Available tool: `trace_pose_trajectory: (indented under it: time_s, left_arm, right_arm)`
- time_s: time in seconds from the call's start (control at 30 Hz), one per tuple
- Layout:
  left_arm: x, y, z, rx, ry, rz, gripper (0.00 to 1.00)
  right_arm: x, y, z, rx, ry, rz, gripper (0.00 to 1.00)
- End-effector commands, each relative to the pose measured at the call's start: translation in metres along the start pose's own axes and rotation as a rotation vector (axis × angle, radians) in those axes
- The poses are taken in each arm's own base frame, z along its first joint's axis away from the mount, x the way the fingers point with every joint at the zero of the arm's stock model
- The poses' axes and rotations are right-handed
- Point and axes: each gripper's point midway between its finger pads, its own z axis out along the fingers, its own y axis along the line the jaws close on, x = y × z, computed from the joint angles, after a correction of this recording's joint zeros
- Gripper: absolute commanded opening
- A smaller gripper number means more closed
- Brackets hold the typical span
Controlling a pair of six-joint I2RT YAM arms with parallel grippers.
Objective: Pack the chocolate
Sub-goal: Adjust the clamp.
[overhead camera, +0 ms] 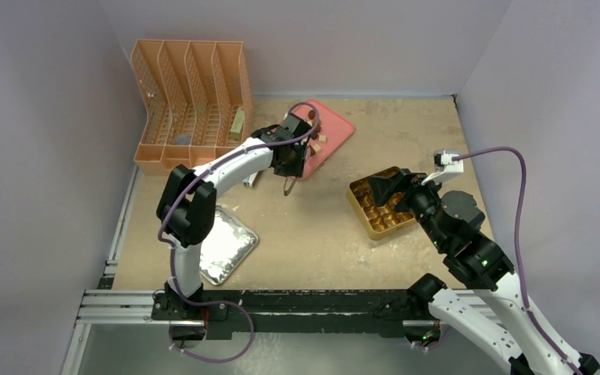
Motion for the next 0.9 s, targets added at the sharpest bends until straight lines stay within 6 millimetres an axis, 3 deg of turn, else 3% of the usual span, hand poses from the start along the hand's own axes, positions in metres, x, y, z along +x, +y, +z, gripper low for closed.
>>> trace_pose_trajectory:
  time_s: [0.0,0.4,0.87]
  left_arm:
    - [-0.025,-0.003,0.001,0.037,-0.055,-0.004,0.36]
    - [-0.024,-0.001,0.021,0.055,-0.032,-0.013,0.37]
    - [-0.032,0.008,0.028,0.036,-0.038,-0.014,0.37]
  right_arm:
    - [-0.015,0.005,0.0,-0.011,-0.043,-0.01,0.92]
    - [-0.013,0.002,0.001,-0.004,-0.046,-0.016,0.92]
    - [-0.011,0.002,0.004,0.0,-0.04,-0.013,0.92]
